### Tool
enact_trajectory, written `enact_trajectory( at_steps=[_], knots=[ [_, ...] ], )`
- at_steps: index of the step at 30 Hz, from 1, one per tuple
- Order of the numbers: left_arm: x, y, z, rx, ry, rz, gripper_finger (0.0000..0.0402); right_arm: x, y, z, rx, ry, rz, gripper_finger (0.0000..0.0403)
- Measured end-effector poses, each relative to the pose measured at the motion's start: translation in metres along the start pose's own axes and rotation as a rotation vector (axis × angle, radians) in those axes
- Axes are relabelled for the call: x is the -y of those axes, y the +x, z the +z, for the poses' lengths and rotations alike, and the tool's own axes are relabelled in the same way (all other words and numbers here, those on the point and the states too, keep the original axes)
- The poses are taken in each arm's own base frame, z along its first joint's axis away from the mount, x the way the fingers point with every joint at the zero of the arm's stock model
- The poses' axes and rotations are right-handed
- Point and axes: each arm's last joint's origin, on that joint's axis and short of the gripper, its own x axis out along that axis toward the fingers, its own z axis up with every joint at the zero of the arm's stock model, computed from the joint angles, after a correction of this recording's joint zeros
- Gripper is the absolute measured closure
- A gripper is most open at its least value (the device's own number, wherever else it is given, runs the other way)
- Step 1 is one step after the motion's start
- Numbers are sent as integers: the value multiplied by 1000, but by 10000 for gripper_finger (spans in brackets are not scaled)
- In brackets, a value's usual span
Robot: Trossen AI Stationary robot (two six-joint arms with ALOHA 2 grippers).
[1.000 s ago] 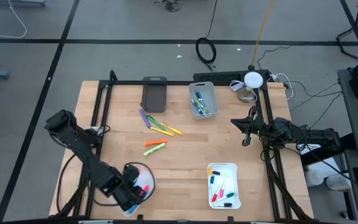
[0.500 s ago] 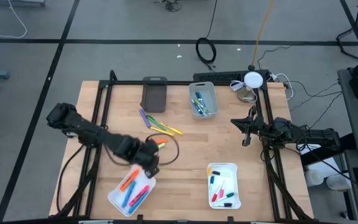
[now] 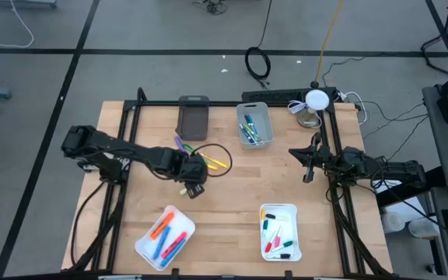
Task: Pick & Place Markers
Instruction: Put the green marker pen into the left white bin
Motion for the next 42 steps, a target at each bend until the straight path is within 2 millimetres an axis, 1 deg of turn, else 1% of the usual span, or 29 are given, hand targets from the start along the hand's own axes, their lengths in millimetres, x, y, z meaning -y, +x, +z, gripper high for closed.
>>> enact_trajectory(
  at_steps=[5, 11, 15, 19, 28, 42],
  knots=[
    [-6, 28, -8, -23, -4, -105, 215, 0, 0, 0, 0, 0, 0, 403],
    [-1, 49, -21, 38, 15, -178, 215, 0, 0, 0, 0, 0, 0, 403],
    [-4, 59, -33, 15, 9, -167, 215, 0, 0, 0, 0, 0, 0, 403],
    [-7, 65, -40, -10, -21, -151, 215, 0, 0, 0, 0, 0, 0, 403],
    [-2, 71, -52, 18, 49, -170, 215, 0, 0, 0, 0, 0, 0, 403],
    [-10, 82, -67, -11, 20, -129, 216, 0, 0, 0, 0, 0, 0, 403]
  ],
)
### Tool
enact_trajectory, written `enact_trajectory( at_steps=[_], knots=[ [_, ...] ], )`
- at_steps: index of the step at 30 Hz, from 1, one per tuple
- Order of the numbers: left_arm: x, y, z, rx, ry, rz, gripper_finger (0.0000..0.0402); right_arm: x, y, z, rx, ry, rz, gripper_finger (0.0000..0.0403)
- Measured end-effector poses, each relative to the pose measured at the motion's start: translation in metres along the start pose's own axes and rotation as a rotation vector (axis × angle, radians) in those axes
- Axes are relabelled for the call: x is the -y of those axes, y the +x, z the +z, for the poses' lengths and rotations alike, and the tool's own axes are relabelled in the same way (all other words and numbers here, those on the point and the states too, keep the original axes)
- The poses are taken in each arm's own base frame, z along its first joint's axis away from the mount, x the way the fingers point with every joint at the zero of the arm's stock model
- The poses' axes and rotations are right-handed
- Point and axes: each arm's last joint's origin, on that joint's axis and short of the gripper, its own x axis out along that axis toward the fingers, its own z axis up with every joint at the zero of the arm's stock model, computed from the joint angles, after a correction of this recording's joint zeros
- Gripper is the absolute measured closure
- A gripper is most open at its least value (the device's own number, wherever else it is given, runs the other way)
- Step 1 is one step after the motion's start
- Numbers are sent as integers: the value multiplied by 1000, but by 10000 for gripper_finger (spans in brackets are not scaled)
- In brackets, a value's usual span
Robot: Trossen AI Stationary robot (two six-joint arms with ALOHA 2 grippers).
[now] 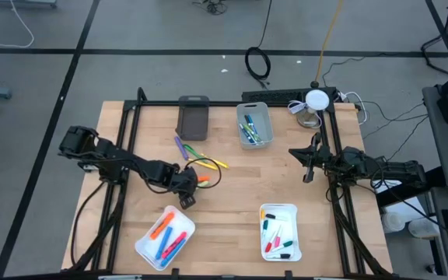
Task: Pick & Place Markers
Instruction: Put the green marker pen into the left white bin
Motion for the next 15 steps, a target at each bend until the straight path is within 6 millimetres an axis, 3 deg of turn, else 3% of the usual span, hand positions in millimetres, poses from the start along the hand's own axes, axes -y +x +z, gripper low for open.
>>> enact_trajectory(
  at_steps=[10, 15],
  knots=[
    [-1, 2, -5, -13, 22, 10, 221, 0, 0, 0, 0, 0, 0, 403],
    [-2, 3, -5, -13, 0, 16, 288, 0, 0, 0, 0, 0, 0, 403]
  ],
)
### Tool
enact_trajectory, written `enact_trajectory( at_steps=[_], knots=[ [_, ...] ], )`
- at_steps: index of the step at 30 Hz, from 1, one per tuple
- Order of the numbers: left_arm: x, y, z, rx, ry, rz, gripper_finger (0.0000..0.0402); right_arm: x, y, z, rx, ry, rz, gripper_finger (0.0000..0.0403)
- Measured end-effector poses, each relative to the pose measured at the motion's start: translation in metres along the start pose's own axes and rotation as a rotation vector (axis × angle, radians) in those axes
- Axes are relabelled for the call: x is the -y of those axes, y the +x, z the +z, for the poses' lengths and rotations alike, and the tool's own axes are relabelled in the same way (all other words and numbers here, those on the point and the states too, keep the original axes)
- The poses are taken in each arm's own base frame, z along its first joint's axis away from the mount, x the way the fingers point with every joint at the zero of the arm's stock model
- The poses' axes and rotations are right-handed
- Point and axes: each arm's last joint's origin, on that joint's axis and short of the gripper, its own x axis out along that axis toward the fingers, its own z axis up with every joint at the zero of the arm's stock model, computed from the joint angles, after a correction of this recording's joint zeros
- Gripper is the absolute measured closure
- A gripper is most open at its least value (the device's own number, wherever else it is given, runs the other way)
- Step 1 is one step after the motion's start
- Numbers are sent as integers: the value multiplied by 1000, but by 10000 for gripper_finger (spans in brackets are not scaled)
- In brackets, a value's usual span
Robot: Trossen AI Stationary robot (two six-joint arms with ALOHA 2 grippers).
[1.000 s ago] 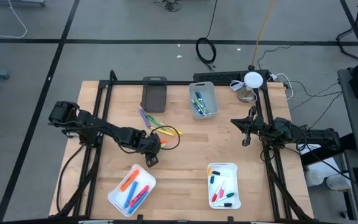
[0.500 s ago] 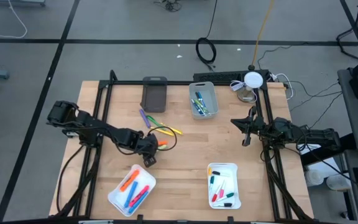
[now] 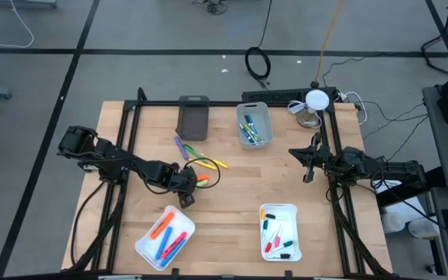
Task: Pick & Place Markers
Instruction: Put the green marker pen into the left white bin
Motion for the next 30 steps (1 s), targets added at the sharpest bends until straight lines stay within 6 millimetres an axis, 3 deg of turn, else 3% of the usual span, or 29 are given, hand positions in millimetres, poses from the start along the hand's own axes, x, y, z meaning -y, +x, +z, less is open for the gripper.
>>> enact_trajectory(
  at_steps=[3, 13, 19, 23, 30],
  knots=[
    [0, 0, 0, 2, -13, 0, 338, 0, 0, 0, 0, 0, 0, 403],
    [5, -10, 4, 13, 51, -10, 339, 0, 0, 0, 0, 0, 0, 403],
    [19, -61, 21, 95, 62, -29, 339, 0, 0, 0, 0, 0, 0, 403],
    [32, -99, 22, 118, 60, -43, 339, 0, 0, 0, 0, 0, 0, 403],
    [76, -148, 2, 131, -25, -172, 339, 0, 0, 0, 0, 0, 0, 403]
  ],
)
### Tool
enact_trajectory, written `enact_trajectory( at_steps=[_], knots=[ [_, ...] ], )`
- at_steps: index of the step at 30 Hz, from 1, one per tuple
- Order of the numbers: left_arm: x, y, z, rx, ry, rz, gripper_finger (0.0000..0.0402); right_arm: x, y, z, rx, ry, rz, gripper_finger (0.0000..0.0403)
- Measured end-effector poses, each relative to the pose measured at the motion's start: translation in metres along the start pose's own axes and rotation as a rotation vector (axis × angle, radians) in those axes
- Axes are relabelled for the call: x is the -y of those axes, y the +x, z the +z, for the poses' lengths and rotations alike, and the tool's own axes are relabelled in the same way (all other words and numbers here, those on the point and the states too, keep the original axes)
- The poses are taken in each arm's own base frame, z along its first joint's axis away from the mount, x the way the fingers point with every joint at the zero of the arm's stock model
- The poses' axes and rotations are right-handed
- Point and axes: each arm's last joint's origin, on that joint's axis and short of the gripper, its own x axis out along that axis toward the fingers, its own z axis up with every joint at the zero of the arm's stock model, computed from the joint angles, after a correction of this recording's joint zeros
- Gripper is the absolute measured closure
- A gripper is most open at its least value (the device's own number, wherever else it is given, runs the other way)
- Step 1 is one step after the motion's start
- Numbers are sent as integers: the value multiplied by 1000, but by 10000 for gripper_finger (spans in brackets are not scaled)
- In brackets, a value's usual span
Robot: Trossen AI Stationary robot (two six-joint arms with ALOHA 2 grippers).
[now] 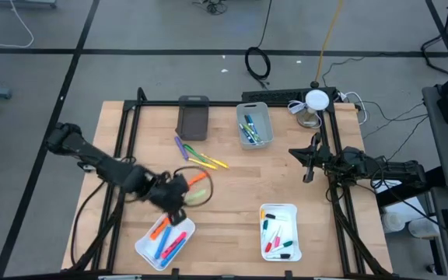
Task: Pick & Place Markers
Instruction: Put the green marker pen into the left white bin
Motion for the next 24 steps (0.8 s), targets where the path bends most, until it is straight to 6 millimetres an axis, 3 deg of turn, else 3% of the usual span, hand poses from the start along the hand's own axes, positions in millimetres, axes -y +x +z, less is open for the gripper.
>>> enact_trajectory(
  at_steps=[7, 12, 16, 24],
  knots=[
    [45, -6, -56, 25, -316, -74, 339, 0, 0, 0, 0, 0, 0, 403],
    [67, 15, -92, -34, -502, -54, 339, 0, 0, 0, 0, 0, 0, 403],
    [72, 27, -104, -85, -599, -14, 316, 0, 0, 0, 0, 0, 0, 403],
    [73, 30, -104, -117, -630, -9, 200, 0, 0, 0, 0, 0, 0, 403]
  ],
)
